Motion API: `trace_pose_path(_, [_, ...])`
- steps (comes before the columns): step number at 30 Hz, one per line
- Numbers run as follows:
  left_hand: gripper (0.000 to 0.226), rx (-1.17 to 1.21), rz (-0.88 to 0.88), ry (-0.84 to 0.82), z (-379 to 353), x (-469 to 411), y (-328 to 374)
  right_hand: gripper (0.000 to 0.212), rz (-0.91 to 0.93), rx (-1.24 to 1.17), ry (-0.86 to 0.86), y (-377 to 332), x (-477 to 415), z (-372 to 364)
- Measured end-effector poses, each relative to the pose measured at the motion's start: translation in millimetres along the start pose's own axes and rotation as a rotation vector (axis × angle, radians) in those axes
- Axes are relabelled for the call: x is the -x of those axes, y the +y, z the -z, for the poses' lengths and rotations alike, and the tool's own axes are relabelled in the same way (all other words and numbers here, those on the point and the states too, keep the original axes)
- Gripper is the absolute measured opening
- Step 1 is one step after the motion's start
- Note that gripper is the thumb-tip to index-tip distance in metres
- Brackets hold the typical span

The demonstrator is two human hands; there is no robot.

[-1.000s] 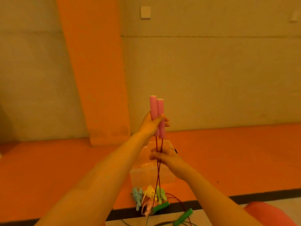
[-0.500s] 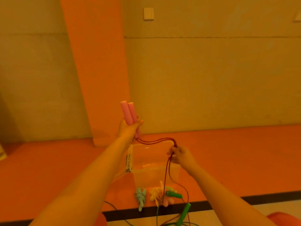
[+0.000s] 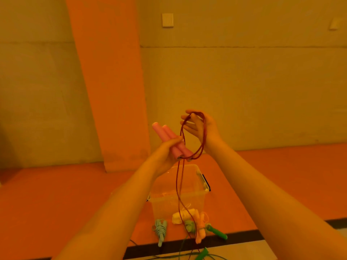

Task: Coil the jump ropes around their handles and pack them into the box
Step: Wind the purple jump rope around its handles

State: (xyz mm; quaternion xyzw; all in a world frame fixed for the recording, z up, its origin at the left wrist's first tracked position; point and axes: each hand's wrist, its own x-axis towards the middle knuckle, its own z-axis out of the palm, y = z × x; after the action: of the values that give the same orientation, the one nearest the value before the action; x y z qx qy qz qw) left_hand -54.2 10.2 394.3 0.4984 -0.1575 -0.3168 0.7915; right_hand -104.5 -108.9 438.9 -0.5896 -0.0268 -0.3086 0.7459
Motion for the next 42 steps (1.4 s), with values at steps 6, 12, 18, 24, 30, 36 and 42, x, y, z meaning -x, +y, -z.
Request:
trace_pose_path(6, [0.021,-0.071,0.026,0.001,-1.0,-2.4,-5.5,0.018,-0.018,0.022,-0.057,6.2,6.9,2.4])
trace_pose_path(12, [0.022,-0.092,0.011,0.064,1.5,-6.2,-11.4,0.026,-0.085,0.026,-0.049,16.7,11.0,9.9])
trace_pose_path(18, [0.010,0.064,-0.028,0.046,-1.8,-5.9,1.6,0.036,-0.365,0.145,-0.112,71.9,39.3,38.5])
trace_pose_path(24, [0.055,0.125,-0.109,0.089,9.1,-12.8,10.9,0.035,-0.476,0.392,-0.239,104.9,79.1,40.4])
trace_pose_path(30, [0.015,0.152,-0.087,0.132,21.8,-8.5,21.7,0.013,-0.564,0.764,-0.415,139.2,103.9,49.3])
trace_pose_path(36, [0.013,-0.035,-0.096,0.292,41.5,-16.6,19.1,0.021,-0.591,0.693,-0.262,132.2,89.9,58.3])
trace_pose_path(42, [0.012,-0.030,-0.043,0.327,47.8,-16.8,4.2,0.016,-0.414,0.374,-0.128,69.3,45.0,25.9])
